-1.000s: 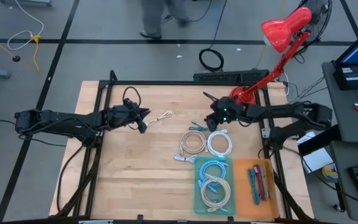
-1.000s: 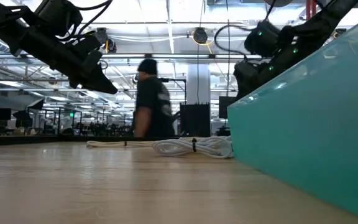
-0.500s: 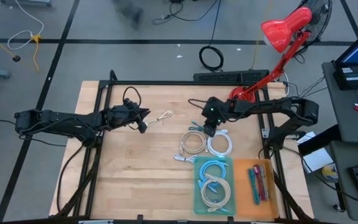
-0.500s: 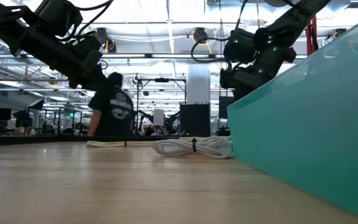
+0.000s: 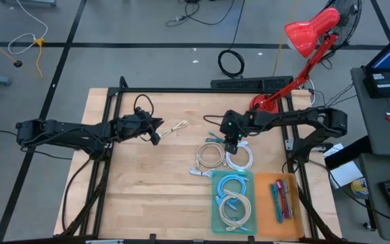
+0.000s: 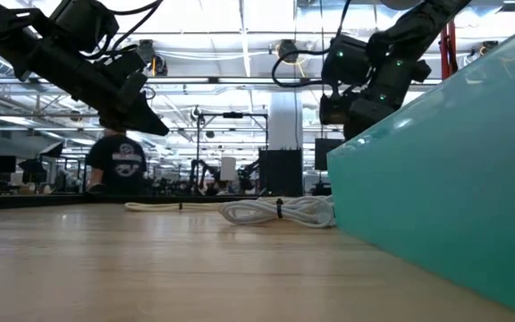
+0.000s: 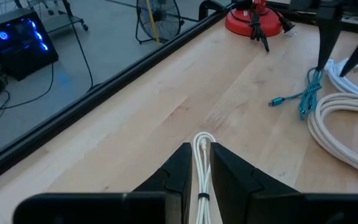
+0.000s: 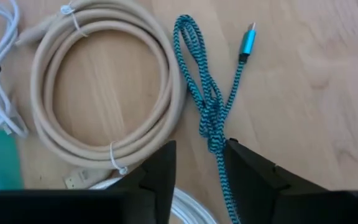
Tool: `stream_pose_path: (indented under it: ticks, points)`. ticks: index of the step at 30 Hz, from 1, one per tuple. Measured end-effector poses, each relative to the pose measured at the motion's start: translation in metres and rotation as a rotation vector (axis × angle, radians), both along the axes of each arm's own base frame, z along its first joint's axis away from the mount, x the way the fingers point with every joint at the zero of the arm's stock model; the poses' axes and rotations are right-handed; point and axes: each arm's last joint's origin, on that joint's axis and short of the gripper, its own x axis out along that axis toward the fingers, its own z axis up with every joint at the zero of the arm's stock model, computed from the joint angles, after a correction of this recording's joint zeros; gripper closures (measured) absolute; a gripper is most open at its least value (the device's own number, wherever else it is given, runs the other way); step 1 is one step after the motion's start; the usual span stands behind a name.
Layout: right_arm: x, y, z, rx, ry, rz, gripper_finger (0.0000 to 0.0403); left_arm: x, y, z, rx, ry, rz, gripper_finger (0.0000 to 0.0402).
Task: Pick & Place USB Port
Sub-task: Put the blue charger cable into the orange bin
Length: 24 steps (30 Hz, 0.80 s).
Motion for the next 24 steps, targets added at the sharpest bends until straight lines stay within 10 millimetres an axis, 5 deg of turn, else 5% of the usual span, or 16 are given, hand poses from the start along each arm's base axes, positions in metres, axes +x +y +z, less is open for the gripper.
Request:
stream_pose_path:
  ticks: [7,13,24]
  points:
    - [0.005,0.003,0.003,-0.064,-0.041,0.001,0.0213,0.0,0.0,-0.001,0.0,0.007,-0.001,0.0339]
    - [0.006,0.002,0.0,-0.08,-0.024,-0.011,0.0203,-0.001,0.0,-0.003,-0.011,0.029,0.002,0.0339]
    - [0.018,-0.001,-0.045,-0.053,0.094,-0.008,0.0211,-0.002,0.0,-0.005,-0.018,0.048,0.002,0.0339]
